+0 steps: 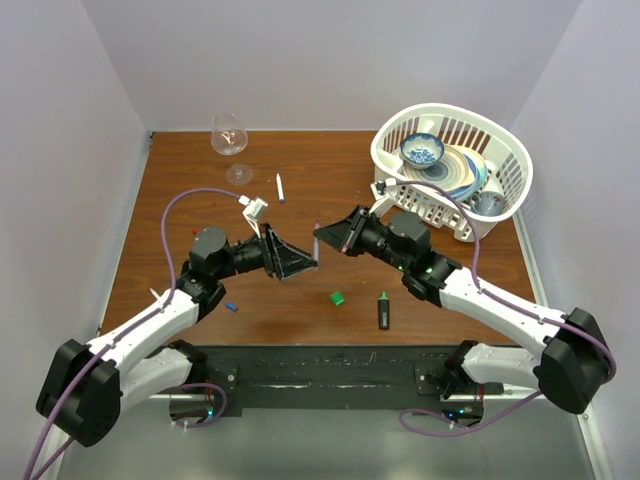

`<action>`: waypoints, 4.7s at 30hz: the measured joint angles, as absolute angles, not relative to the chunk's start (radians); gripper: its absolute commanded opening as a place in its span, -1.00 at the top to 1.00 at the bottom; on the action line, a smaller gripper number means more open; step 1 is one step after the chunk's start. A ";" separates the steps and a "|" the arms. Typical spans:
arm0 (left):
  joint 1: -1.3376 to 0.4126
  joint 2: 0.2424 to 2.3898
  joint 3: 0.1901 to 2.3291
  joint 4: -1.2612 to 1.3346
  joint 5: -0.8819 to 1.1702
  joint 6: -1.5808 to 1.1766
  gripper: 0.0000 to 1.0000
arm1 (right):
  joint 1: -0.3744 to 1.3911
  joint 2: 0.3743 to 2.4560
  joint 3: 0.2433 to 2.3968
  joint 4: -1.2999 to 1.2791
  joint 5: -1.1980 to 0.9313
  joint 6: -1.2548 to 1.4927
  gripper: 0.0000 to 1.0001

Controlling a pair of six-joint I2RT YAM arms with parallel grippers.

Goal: Insert the pens into the pen caps

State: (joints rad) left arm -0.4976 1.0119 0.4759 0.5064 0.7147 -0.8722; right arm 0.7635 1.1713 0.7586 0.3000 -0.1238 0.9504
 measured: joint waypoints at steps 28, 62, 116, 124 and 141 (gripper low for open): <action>-0.494 1.032 0.490 0.462 0.733 -0.818 1.00 | 0.818 1.152 0.856 0.094 -0.032 0.877 -0.19; -0.494 0.590 0.731 -0.208 0.017 -0.270 1.00 | 0.123 1.301 0.768 -0.533 0.512 0.710 -0.21; -0.494 0.535 0.725 -0.219 -0.057 -0.266 1.00 | 0.083 1.178 0.565 -0.429 0.368 0.727 -0.02; -0.494 0.534 0.725 -0.219 -0.059 -0.266 1.00 | 0.083 1.214 0.568 -0.402 0.368 0.729 0.06; -0.494 0.523 0.725 -0.219 -0.072 -0.266 1.00 | 0.083 1.317 0.594 -0.360 0.374 0.683 0.26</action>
